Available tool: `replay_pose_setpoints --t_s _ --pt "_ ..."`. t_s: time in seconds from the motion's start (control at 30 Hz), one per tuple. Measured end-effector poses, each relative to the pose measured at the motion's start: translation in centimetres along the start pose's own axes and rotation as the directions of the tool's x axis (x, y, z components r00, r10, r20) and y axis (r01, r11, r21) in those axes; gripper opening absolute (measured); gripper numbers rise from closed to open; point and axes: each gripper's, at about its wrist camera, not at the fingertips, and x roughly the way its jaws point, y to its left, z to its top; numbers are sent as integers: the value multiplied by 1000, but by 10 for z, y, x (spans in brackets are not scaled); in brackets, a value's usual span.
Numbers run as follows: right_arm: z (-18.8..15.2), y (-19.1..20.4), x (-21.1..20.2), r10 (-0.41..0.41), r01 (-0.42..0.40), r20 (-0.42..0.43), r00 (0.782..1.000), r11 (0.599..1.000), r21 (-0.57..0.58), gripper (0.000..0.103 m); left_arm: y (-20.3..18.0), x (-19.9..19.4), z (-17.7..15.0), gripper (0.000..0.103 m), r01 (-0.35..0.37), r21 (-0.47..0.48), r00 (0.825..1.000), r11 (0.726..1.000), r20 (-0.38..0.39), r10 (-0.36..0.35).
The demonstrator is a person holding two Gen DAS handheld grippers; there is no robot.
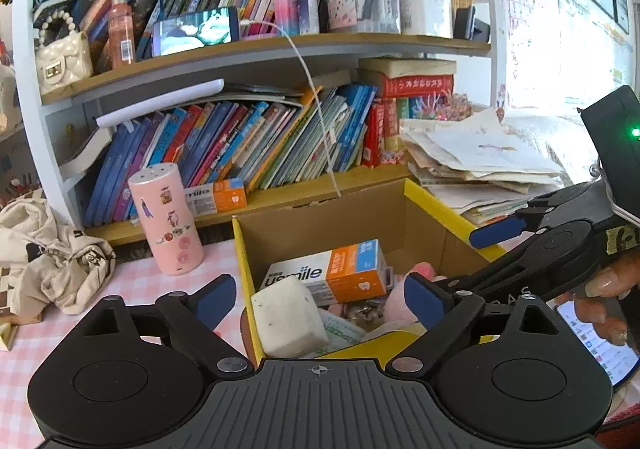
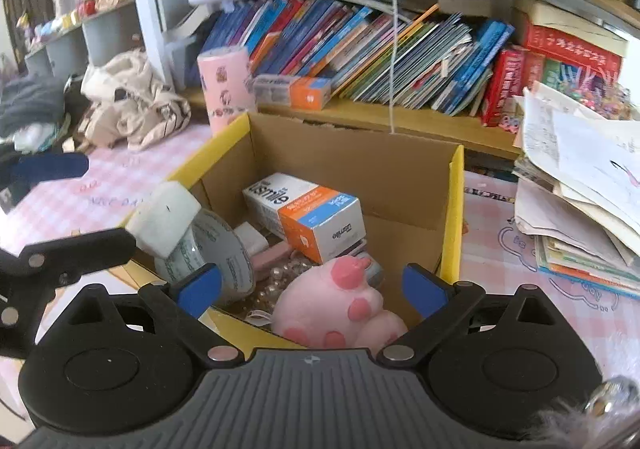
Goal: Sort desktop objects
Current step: 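Raise both open tools up and back away from the yellow box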
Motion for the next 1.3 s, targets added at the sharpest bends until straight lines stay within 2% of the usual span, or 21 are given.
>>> replay_pose_setpoints --t_s 0.17,0.37,0.57,0.9,1.07,1.3 --pt "-5 3 -16 -25 24 50 998 999 32 98 0 -7 1 95 18 1 1000 1000 22 -18" --pt "-12 13 -28 -70 65 70 995 996 65 98 4 -16 -5 95 39 13 999 999 34 -39" --pt "-22 32 -36 -112 105 77 991 991 87 98 20 -27 -18 95 11 -25 1000 1000 16 -10" --pt "-53 91 -32 -178 171 43 983 978 122 98 54 -62 -59 95 -37 -84 999 996 -22 35" --pt "-63 127 -31 -195 192 21 981 977 98 99 72 -80 -80 95 -48 -118 998 992 -55 41" --pt "-75 171 -35 -213 212 -2 977 973 87 100 91 -102 -102 96 -51 -93 996 994 -84 43"
